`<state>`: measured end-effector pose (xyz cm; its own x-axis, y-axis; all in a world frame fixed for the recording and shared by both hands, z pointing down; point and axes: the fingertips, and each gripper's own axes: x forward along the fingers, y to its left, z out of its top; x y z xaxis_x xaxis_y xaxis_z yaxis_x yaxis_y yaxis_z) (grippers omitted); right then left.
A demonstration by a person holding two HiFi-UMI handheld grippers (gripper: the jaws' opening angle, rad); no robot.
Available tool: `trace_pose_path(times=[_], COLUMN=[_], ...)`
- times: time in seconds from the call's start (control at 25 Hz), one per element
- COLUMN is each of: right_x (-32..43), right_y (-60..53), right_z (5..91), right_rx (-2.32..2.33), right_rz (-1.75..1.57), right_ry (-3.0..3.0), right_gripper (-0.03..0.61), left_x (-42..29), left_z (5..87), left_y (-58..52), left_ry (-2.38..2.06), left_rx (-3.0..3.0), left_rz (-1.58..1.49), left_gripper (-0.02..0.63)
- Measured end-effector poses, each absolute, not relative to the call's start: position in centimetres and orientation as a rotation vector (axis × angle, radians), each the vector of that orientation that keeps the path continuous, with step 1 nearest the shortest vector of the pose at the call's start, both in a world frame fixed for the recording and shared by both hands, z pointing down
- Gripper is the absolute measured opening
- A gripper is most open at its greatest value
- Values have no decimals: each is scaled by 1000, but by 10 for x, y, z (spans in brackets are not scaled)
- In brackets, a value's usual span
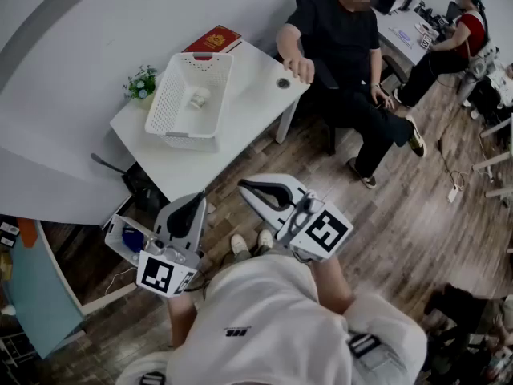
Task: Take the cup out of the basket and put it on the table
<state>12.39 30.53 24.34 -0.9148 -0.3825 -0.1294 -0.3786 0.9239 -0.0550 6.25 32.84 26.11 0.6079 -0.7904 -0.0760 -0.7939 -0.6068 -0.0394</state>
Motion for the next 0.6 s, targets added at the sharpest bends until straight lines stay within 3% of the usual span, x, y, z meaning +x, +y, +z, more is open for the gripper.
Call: trace_pose_path(times=[0.6], right_x=[163], right_y=[280], right_z=[242], right_rx=[-522], right_rz=[-66], right_ry=[2911], right_gripper=[14], left_x=[87], left_z=[262], left_y=[311], left_ry=[1476], left_rx=[-2697], left_rz=[-6], left_gripper=[9])
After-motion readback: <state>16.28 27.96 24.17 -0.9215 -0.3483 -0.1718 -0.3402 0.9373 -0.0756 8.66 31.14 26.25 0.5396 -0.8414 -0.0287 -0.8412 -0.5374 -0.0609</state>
